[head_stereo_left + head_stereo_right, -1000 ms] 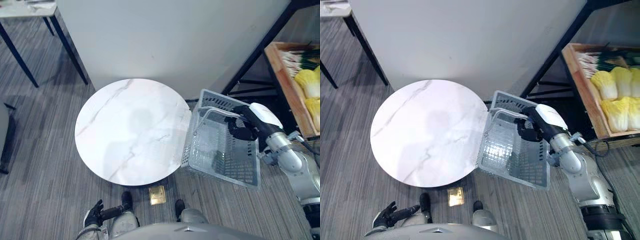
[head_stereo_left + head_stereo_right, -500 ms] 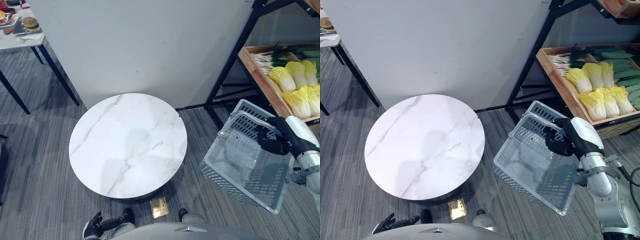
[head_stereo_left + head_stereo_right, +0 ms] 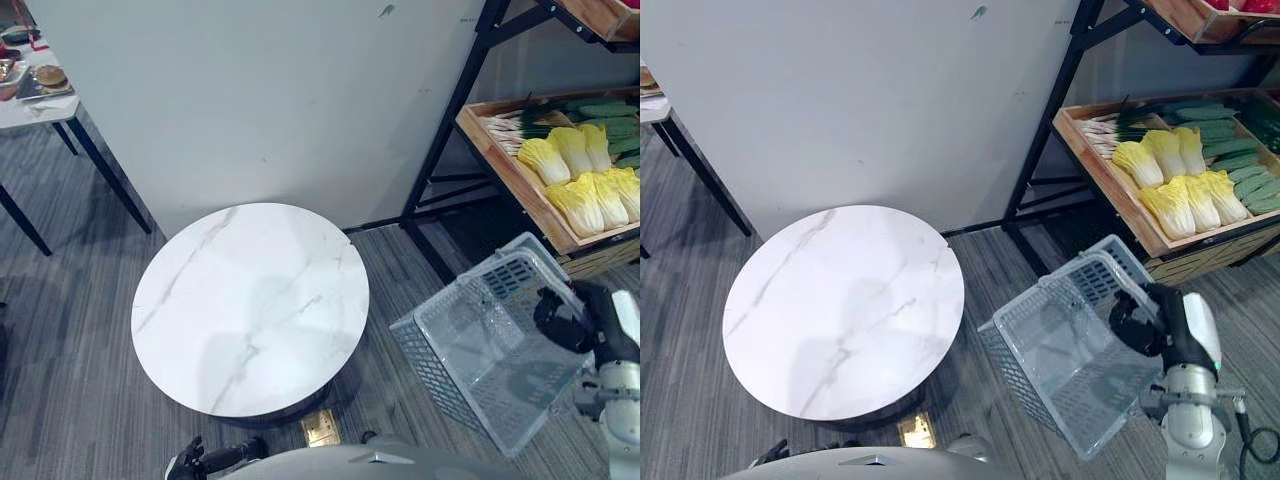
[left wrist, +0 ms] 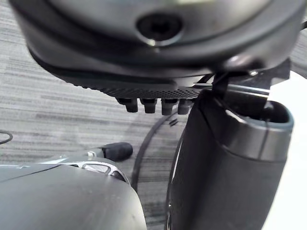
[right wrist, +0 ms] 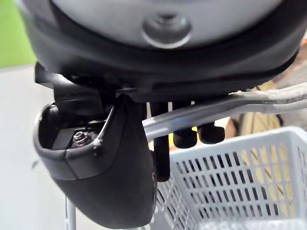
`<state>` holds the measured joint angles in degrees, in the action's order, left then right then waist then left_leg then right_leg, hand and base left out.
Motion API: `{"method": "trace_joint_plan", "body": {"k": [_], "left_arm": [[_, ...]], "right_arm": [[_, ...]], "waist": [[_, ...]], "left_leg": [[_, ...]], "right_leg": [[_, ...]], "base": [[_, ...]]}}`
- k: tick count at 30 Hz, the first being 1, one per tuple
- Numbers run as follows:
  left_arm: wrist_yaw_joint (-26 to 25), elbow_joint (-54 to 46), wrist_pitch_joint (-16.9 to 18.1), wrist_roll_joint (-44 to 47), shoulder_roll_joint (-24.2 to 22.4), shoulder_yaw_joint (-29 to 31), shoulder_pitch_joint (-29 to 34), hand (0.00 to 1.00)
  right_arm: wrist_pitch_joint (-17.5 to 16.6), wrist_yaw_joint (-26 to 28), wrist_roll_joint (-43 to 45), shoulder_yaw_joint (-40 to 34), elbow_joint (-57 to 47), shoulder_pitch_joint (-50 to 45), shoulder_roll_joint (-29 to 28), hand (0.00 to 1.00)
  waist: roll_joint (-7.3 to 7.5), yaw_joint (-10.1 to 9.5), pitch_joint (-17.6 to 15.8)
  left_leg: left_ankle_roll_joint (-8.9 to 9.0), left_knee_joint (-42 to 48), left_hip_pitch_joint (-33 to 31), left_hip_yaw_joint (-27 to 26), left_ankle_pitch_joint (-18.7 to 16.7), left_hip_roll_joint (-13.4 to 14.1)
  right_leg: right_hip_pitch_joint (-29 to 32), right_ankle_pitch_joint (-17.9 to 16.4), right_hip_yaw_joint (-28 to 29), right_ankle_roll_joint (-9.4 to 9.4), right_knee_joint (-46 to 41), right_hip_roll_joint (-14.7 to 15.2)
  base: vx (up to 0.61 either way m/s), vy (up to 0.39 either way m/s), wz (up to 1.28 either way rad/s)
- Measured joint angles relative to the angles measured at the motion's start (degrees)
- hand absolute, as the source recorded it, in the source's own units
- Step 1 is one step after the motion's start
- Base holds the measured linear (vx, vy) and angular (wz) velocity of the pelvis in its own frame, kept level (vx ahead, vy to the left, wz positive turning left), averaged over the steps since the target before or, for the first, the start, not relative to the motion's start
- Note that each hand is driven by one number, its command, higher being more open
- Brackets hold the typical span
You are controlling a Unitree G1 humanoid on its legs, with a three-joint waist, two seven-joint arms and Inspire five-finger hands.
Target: Pick vegetable in the basket
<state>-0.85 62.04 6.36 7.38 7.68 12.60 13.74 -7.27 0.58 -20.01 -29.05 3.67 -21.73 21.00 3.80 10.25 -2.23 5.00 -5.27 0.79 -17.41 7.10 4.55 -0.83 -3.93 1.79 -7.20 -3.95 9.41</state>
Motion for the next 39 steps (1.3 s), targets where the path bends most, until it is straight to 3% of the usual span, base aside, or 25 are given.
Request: {"method": "trace_joint_plan", "body": {"k": [8, 15, 25, 39], "left_arm": [[0.1, 0.4, 0.0, -1.3, 0.0, -1.1, 0.2, 1.0], [0.1, 0.4, 0.0, -1.3, 0.0, -1.3, 0.3, 1.0], [0.0, 0.4, 0.0, -1.3, 0.2, -3.8, 0.1, 1.0], [0.1, 0.4, 0.1, -1.3, 0.6, -6.3, -0.1, 1.0]], "right_arm": [[3.9, -2.4, -2.3, -5.0, 9.8, -0.6, -1.2, 0.0], [4.3, -6.0, -2.2, -8.3, 9.8, -1.1, -3.5, 0.0], [4.2, -6.0, -4.5, -7.7, 9.8, -1.1, -4.0, 0.0], [4.0, -4.9, -4.3, 0.0, 12.5, -1.1, -4.0, 0.0]], "waist": [[-1.03, 0.68, 0.3], [-1.18, 1.1, 0.3], [-1.86, 0.93, 0.2], [-2.46, 0.51, -0.8]], "left_leg": [[0.05, 0.0, 0.6, -0.3, -0.3, 0.0], [0.1, 0.0, 1.7, -1.3, -0.8, 0.0], [0.22, 0.0, 1.7, -1.2, -1.3, -0.1], [0.47, 0.0, 3.3, -0.8, -2.2, -0.1]], "right_leg": [[-0.3, -0.4, 0.1, 0.57, -0.2, 0.0], [-0.4, -1.0, 0.9, 1.47, -0.9, 0.0], [-0.6, -1.7, 0.7, 2.07, -0.9, 0.0], [-2.4, -2.9, 0.0, 1.56, -1.0, 0.2]], "base": [[0.0, 0.0, 0.0], [0.01, 0.004, -0.07], [0.01, 0.0, 0.0], [0.03, -0.002, 0.02]]}}
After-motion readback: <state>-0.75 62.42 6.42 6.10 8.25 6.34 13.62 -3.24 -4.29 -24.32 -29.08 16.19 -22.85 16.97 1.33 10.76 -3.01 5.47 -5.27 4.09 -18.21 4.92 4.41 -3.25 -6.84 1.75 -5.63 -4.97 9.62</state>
